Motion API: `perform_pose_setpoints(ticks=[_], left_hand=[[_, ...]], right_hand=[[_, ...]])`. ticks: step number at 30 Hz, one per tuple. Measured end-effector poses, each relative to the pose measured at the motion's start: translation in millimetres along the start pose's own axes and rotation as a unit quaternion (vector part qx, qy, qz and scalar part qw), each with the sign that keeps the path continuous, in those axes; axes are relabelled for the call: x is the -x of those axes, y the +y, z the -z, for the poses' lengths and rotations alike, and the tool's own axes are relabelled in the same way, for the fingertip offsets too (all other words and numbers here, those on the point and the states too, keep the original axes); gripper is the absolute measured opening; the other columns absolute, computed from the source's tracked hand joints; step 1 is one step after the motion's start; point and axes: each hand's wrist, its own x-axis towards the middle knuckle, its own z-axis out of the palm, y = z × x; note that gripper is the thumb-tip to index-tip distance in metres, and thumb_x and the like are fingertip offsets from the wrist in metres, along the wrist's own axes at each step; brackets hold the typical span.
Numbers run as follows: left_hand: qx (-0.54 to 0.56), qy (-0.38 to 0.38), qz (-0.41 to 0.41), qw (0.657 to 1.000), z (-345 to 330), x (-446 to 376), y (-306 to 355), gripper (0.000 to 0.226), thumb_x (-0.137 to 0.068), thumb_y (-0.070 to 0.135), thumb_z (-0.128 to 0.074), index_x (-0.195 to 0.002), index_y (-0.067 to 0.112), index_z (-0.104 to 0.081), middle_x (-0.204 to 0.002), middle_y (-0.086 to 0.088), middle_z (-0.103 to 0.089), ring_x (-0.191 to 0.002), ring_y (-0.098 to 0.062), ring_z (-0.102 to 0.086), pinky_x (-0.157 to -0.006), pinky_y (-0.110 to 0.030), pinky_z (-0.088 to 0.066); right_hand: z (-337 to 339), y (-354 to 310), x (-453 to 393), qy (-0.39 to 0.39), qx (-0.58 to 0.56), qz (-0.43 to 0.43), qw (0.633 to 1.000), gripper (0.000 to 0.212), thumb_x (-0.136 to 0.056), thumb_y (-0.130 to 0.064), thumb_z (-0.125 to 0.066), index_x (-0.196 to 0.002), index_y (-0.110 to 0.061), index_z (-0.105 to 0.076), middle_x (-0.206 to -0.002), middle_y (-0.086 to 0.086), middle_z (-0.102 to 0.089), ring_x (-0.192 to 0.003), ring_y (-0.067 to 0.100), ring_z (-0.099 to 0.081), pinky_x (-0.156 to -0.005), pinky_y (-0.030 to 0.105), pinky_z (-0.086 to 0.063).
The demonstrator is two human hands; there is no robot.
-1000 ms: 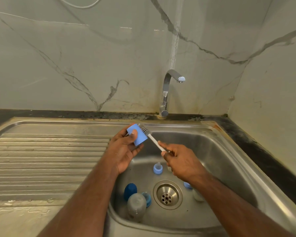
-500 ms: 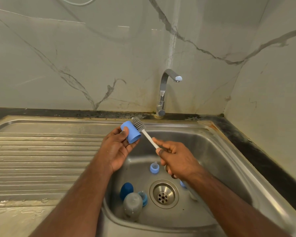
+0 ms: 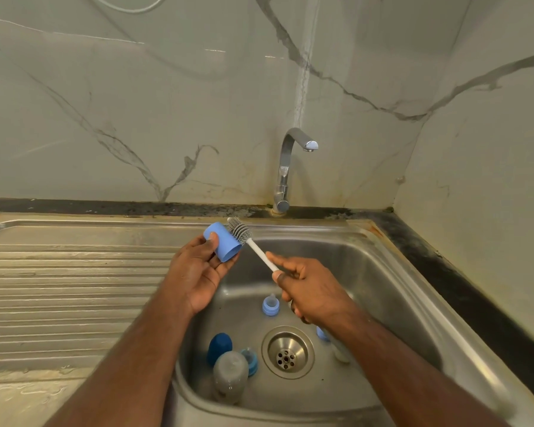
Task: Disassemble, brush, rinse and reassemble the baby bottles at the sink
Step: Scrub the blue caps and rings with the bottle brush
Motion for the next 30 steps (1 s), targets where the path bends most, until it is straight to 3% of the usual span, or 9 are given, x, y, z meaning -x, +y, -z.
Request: perform_pose_setpoints(ticks=[2, 5, 9, 13, 16, 21, 25, 27, 30], left_hand=[[0.003, -0.012, 0.004, 1.000, -2, 0, -2, 0.023, -0.102, 0.012, -0.054, -0.120, -0.001, -0.061, -0.117, -0.021, -0.069, -0.104, -0.028, -0.070, -0.077, -0.038, -0.064], [-0.003, -0.016, 0.002, 1.000, -2, 0, -3, 0.021, -0.103, 0.011, -0.053, -0.118, -0.001, -0.062, -0.118, -0.022, -0.069, -0.105, -0.029, -0.070, -0.077, -0.037, -0.064], [-0.030, -0.030, 0.011, 0.999, 0, 2, -5, 0.027, -0.101, 0.010, -0.055, -0.126, 0.000, -0.060, -0.123, -0.021, -0.069, -0.114, -0.031, -0.068, -0.087, -0.040, -0.062], [-0.021, -0.046, 0.013, 0.999, -1, 1, -5, 0.029, -0.101, 0.011, -0.055, -0.127, 0.001, -0.059, -0.118, -0.019, -0.069, -0.107, -0.028, -0.069, -0.087, -0.040, -0.062], [-0.097, -0.035, -0.024, 0.994, 0, -1, -9, 0.033, -0.096, 0.005, -0.060, -0.129, 0.008, -0.061, -0.118, -0.012, -0.071, -0.108, -0.024, -0.069, -0.086, -0.036, -0.060], [-0.365, -0.003, -0.155, 0.918, 11, -8, -16, 0.046, -0.085, -0.002, -0.076, -0.123, 0.020, -0.066, -0.110, 0.003, -0.076, -0.100, -0.010, -0.072, -0.088, -0.027, -0.057], [-0.448, 0.001, -0.185, 0.875, 11, -6, -19, 0.044, -0.081, 0.001, -0.081, -0.113, 0.029, -0.070, -0.104, 0.011, -0.076, -0.097, -0.004, -0.072, -0.087, -0.023, -0.055], [-0.454, 0.007, -0.193, 0.870, 10, -5, -18, 0.041, -0.081, 0.002, -0.081, -0.109, 0.031, -0.071, -0.099, 0.013, -0.076, -0.092, 0.000, -0.071, -0.082, -0.016, -0.055], [-0.452, 0.008, -0.196, 0.870, 12, -6, -17, 0.048, -0.080, 0.001, -0.082, -0.118, 0.027, -0.069, -0.101, 0.016, -0.074, -0.093, 0.004, -0.070, -0.079, -0.012, -0.054]], right_hand=[[1, 1, 1, 0.013, -0.001, 0.003, 1.000, 0.040, -0.102, -0.024, -0.055, -0.138, -0.042, -0.056, -0.068, -0.012, -0.056, -0.048, -0.001, -0.047, -0.050, 0.015, -0.037], [-2, -2, 3, 0.018, -0.078, 0.008, 0.997, 0.038, -0.101, -0.021, -0.057, -0.132, -0.042, -0.061, -0.066, -0.001, -0.055, -0.041, -0.001, -0.043, -0.042, 0.014, -0.036], [-3, -1, -1, 0.010, -0.023, 0.012, 1.000, 0.039, -0.101, -0.023, -0.056, -0.135, -0.043, -0.058, -0.066, -0.003, -0.055, -0.039, -0.001, -0.042, -0.043, 0.013, -0.036], [2, 1, -4, 0.026, -0.006, 0.000, 1.000, 0.040, -0.102, -0.023, -0.056, -0.136, -0.043, -0.057, -0.066, -0.007, -0.056, -0.039, -0.003, -0.044, -0.043, 0.012, -0.036], [5, -3, 2, 0.022, -0.026, 0.028, 0.999, 0.039, -0.101, -0.023, -0.057, -0.135, -0.043, -0.059, -0.064, -0.007, -0.057, -0.040, -0.003, -0.046, -0.044, 0.010, -0.036], [12, -1, 1, 0.027, 0.164, 0.031, 0.986, 0.039, -0.103, -0.032, -0.051, -0.140, -0.046, -0.051, -0.074, -0.016, -0.058, -0.057, 0.002, -0.051, -0.054, 0.013, -0.038], [9, -3, 6, 0.014, 0.176, 0.054, 0.983, 0.039, -0.104, -0.033, -0.050, -0.141, -0.046, -0.050, -0.072, -0.013, -0.058, -0.054, 0.004, -0.049, -0.052, 0.013, -0.039], [7, -2, 3, 0.014, 0.204, 0.050, 0.978, 0.040, -0.104, -0.033, -0.048, -0.142, -0.046, -0.048, -0.074, -0.012, -0.059, -0.056, 0.005, -0.050, -0.053, 0.014, -0.038], [13, 2, -2, 0.035, 0.219, 0.023, 0.975, 0.041, -0.105, -0.033, -0.046, -0.145, -0.044, -0.046, -0.077, -0.012, -0.058, -0.059, 0.006, -0.052, -0.052, 0.015, -0.038]])
